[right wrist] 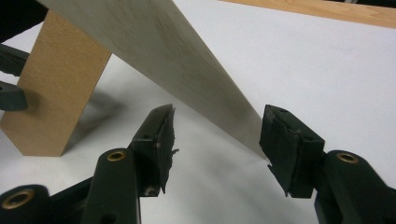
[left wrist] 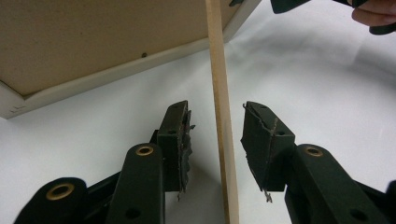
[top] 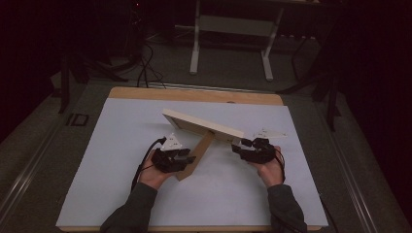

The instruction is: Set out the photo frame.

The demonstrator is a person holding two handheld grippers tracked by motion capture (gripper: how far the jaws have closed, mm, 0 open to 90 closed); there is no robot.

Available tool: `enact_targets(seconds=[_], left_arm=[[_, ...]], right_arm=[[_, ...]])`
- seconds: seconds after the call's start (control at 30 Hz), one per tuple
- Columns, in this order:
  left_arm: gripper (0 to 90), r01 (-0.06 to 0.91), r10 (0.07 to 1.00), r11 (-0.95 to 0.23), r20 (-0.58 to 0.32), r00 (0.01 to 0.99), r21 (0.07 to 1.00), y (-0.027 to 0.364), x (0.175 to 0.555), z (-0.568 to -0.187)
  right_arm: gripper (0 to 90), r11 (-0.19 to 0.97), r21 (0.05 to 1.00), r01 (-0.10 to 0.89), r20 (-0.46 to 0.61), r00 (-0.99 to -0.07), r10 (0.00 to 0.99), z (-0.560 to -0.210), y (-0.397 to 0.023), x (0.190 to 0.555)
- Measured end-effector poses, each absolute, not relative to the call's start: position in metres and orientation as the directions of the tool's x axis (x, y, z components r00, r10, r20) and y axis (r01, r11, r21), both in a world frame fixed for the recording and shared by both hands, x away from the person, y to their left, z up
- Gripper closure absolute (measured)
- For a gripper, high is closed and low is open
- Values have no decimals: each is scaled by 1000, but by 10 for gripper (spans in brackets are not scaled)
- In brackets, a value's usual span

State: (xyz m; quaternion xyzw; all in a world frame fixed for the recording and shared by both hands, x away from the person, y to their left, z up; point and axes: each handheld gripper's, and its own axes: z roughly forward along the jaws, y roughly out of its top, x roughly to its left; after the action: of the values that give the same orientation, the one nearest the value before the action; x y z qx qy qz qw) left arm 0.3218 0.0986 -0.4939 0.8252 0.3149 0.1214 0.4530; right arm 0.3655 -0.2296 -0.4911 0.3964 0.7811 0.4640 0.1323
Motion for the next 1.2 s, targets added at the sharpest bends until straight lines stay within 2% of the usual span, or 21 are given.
enact_targets(seconds=[0.53,0.73,0.8,1.03,1.17,1.2], left_arm=[[625,417,666,-319,-111,738,851,111,323,-484],[625,419,696,-276,-121,708,865,119,323,-478],[632,422,716,-263,-118,688,868,123,324,-476],[650,445,722,-215,-165,672,870,127,327,-472],[677,444,726,-230,-151,671,866,126,328,-470],[694,441,732,-232,-143,666,867,126,328,-468]], right_arm=[[463,287,816,502,148,-660,736,-492,-229,364],[518,319,797,512,137,-668,731,-490,-231,364],[586,336,789,515,135,-678,723,-489,-233,364],[702,351,782,515,132,-687,715,-487,-237,364],[752,379,774,508,113,-699,706,-486,-236,363],[792,392,769,505,101,-701,706,-486,-235,363]])
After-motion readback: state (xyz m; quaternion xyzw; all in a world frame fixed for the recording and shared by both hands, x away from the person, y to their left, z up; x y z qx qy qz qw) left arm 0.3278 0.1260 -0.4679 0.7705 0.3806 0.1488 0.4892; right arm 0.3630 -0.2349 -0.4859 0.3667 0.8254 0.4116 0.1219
